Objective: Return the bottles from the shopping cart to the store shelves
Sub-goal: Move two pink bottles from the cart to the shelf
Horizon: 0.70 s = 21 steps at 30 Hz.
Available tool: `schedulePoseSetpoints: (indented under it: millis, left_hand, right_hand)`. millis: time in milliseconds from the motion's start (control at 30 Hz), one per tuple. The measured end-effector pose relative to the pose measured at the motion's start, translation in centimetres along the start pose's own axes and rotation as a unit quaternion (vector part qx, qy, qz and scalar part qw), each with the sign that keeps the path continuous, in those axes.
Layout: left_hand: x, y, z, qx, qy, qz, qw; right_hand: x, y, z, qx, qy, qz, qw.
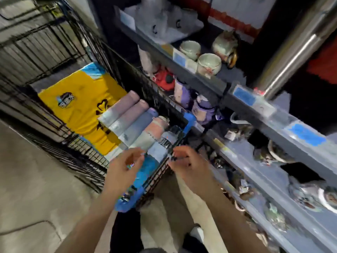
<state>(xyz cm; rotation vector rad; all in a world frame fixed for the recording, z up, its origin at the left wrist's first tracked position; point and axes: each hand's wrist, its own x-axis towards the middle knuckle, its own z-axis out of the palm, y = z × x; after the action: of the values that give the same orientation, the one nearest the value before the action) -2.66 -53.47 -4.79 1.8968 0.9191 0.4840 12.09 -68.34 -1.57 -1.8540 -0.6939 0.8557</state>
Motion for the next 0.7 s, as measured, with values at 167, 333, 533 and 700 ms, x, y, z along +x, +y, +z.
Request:
schedulePoseSetpoints:
  millis: [167,333,533,700]
  left_hand:
    - [9.7,-5.1,-7.3,0.029,0.020,-0.028,0.999]
    - [20.5,-11.9,-10.9,0.187,-0.027,-0.036,0.981]
    - [30.1,-16.1,-8.4,0.355,-0.079,-0.029,0.931]
    - [32.3,-18.8,-5.9,0.323,-0.090,0.029,0.942]
  right_hand:
    - [8.3,-1.8,8.0,-0.008,0.001,0.068,0.998]
    - [16.1,-2.2,16.0,-0.009,-0.005,0.146,0.989]
    - [19.6,-2.1,17.7,0.017,0.053,0.235,0.970]
    - [19.8,-0.8,17.0,0.000,0.053,0.300,0.953]
